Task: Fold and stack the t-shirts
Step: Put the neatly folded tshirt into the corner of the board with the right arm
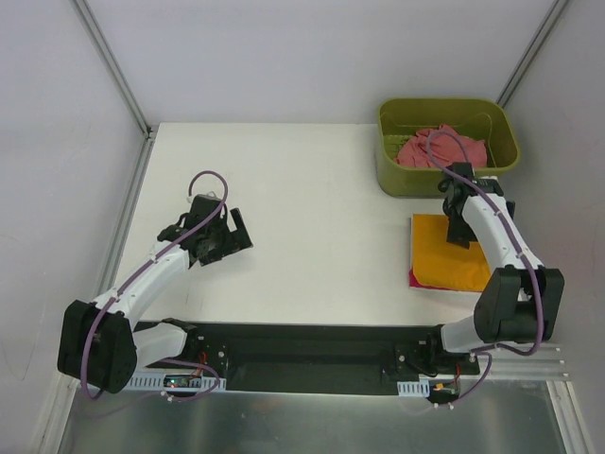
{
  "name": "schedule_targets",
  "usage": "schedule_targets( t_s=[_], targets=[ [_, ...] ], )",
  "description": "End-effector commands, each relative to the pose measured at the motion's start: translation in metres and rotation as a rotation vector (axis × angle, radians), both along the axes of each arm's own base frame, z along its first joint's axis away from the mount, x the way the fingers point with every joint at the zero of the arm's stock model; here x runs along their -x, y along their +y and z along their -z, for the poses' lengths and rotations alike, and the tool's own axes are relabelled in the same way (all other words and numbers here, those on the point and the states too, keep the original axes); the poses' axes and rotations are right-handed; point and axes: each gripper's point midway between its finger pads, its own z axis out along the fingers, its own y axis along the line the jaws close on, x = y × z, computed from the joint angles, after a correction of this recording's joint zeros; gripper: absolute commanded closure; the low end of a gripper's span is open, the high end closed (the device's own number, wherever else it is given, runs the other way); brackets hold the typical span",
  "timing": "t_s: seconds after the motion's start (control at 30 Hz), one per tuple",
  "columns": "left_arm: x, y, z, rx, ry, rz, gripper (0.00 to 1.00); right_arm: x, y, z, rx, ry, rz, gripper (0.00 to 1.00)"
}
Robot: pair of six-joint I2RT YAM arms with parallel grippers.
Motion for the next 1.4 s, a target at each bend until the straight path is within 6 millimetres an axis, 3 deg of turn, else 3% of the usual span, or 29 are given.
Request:
schedule_targets(
  t_s=[0.0,0.03,0.07,0.13,0.17,0.23,0.33,0.4,0.5,0.7,0.87,1.0,1.17,1.37],
  targets=[
    [-0.003,-0.002,-0.013,0.022,-0.044,0.024,0.01,0.003,0.007,-0.044,-0.063,-0.272,0.062,0.00],
    [-0.003,-0.003,-0.013,0.023,-0.042,0.027,0.01,0.000,0.021,-0.038,-0.161,-0.306,0.030,0.00],
    [-0.003,-0.003,-0.014,0.024,-0.045,0.029,0.01,0.003,0.028,-0.049,-0.203,-0.388,0.012,0.00],
    [-0.003,-0.003,-0.015,0.027,-0.049,0.030,0.01,0.001,0.050,-0.046,-0.337,-0.467,-0.047,0.00],
    [-0.003,-0.004,-0.015,0.028,-0.050,0.031,0.01,0.004,0.057,-0.058,-0.379,-0.547,-0.082,0.00],
    [-0.002,-0.004,-0.015,0.029,-0.051,0.033,0.01,0.002,0.076,-0.064,-0.479,-0.623,-0.142,0.00],
    [-0.003,-0.004,-0.016,0.035,-0.053,0.031,0.01,0.004,0.104,-0.061,-0.629,-0.671,-0.213,0.01],
    [-0.003,-0.005,-0.016,0.038,-0.051,0.034,0.01,0.012,0.109,-0.046,-0.664,-0.625,-0.182,0.01],
    [-0.002,-0.007,-0.016,0.046,-0.052,0.037,0.01,0.025,0.095,-0.018,-0.612,-0.553,-0.060,0.01],
    [-0.002,-0.008,-0.017,0.055,-0.059,0.042,0.01,0.027,0.061,0.018,-0.540,-0.462,0.104,0.00],
    [-0.003,-0.009,-0.019,0.060,-0.066,0.042,0.01,0.031,0.016,0.052,-0.449,-0.398,0.309,0.00],
    [-0.003,-0.009,-0.020,0.064,-0.069,0.044,0.01,0.025,0.010,0.071,-0.537,-0.396,0.353,0.01],
    [-0.004,-0.009,-0.020,0.061,-0.073,0.044,0.01,0.008,0.022,0.067,-0.625,-0.455,0.263,0.00],
    [-0.004,-0.010,-0.020,0.063,-0.071,0.045,0.01,0.005,0.030,0.024,-0.645,-0.562,0.173,0.00]
  ],
)
